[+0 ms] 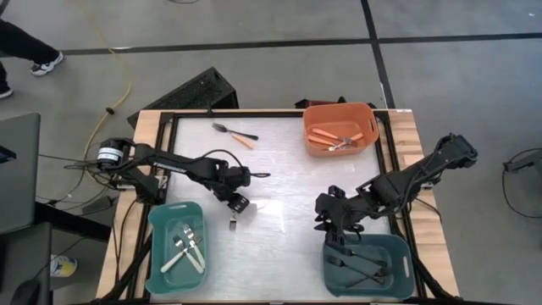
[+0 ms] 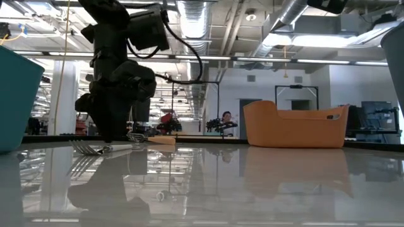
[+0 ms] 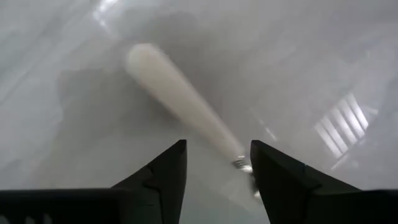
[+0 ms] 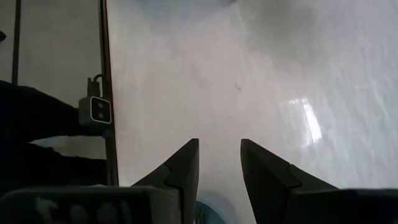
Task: Sort silverware by color (type)
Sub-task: Put the white fork into the green bin
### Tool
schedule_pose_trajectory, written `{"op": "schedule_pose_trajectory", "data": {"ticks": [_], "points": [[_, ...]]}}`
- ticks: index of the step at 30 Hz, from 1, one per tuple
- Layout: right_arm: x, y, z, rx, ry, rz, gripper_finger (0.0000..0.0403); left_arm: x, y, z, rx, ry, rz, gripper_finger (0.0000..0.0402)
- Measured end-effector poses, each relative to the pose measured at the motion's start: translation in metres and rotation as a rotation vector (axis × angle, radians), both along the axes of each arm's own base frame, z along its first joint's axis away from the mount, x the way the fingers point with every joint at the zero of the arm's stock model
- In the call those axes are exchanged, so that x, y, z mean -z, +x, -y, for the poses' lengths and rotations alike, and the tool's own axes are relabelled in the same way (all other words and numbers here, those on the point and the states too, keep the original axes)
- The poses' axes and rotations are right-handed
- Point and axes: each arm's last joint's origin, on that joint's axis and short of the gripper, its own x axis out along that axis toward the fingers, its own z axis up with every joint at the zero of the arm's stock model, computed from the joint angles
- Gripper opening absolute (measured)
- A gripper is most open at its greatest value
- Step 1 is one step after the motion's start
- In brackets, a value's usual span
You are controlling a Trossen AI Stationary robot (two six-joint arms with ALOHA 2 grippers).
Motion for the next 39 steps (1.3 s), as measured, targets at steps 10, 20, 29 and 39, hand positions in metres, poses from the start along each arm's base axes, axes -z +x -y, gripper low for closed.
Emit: {"op": "schedule_pose_trajectory", "data": {"ticks": [10, 20, 29, 39], "points": [[0.000, 0.000, 0.000, -0.003, -0.002, 0.002, 0.0140, 0.010, 0.005, 0.012, -0.001, 0.066, -0.017, 0.0222], [0.000, 0.000, 0.000, 0.000, 0.002, 0.002, 0.0140, 0.016, 0.002, 0.012, 0.003, 0.137, -0.073, 0.0231], [-0.001, 0.000, 0.000, 0.006, 0.010, 0.004, 0.0140, 0.019, 0.005, 0.016, -0.011, 0.209, -0.066, 0.0231], [-0.001, -0.001, -0.001, 0.007, 0.014, 0.000, 0.0140, 0.028, 0.002, 0.029, 0.102, 0.333, -0.119, 0.0192]]}}
